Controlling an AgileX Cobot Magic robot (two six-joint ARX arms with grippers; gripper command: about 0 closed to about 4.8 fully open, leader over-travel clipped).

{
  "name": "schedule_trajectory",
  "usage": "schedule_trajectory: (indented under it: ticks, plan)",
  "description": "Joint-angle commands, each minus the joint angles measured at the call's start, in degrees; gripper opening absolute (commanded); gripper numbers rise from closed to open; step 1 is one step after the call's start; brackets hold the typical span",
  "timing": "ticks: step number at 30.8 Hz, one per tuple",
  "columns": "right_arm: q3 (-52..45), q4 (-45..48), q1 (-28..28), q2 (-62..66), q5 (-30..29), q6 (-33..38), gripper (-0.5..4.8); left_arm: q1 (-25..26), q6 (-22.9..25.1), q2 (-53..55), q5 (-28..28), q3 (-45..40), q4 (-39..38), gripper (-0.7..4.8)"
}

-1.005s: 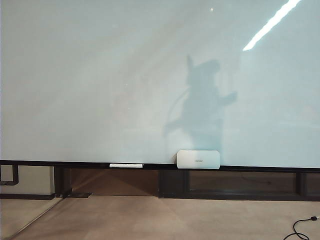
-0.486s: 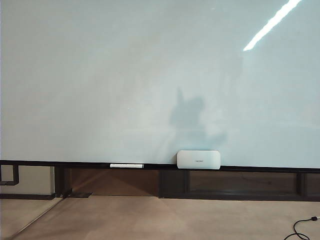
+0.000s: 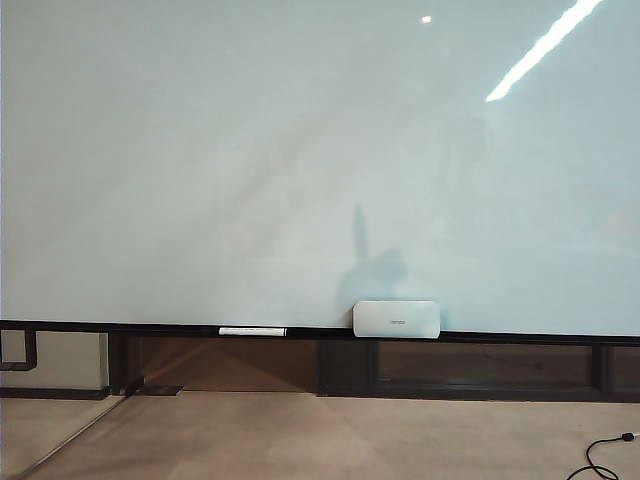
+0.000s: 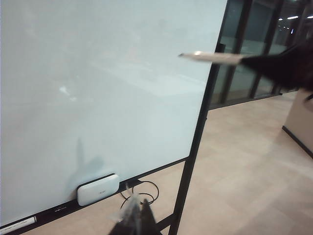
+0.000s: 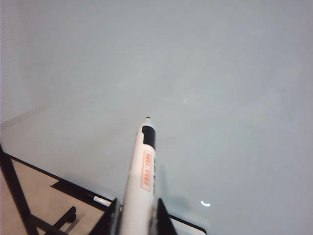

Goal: Reach to the right to find the marker pen, pick it up, and write the number 11 on the whiteboard.

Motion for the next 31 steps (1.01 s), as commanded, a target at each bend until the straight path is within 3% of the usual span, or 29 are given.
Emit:
schedule_trajectory:
  ticks: [1, 8, 12, 18, 31]
  plan:
    - [-5.3, 13.1, -0.5, 2.1, -0.1, -0.2, -0.05, -0.1, 1.0, -0.1, 0.4, 0.3, 0.1, -0.06]
    - [-9.8, 27.9, -0.7, 10.6, 0.0, -1.4, -0.05, -0.1, 5.6, 0.2, -1.5, 0.3, -1.9, -0.06]
    - [-9.8, 35.6, -1.0, 17.8, -3.3, -1.5, -0.05, -0.1, 9.1, 0.6, -3.3, 0.2, -2.0, -0.06]
    - [-9.5, 47.1, -1.0, 25.7, -3.3, -1.0, -0.05, -0.1, 11.5, 3.7, 1.0, 0.2, -1.6, -0.06]
    - [4.4, 44.3, -1.0, 36.7, -4.3, -2.7, -0.05, -0.1, 13.1, 10.2, -2.2, 0.2, 5.7, -0.06]
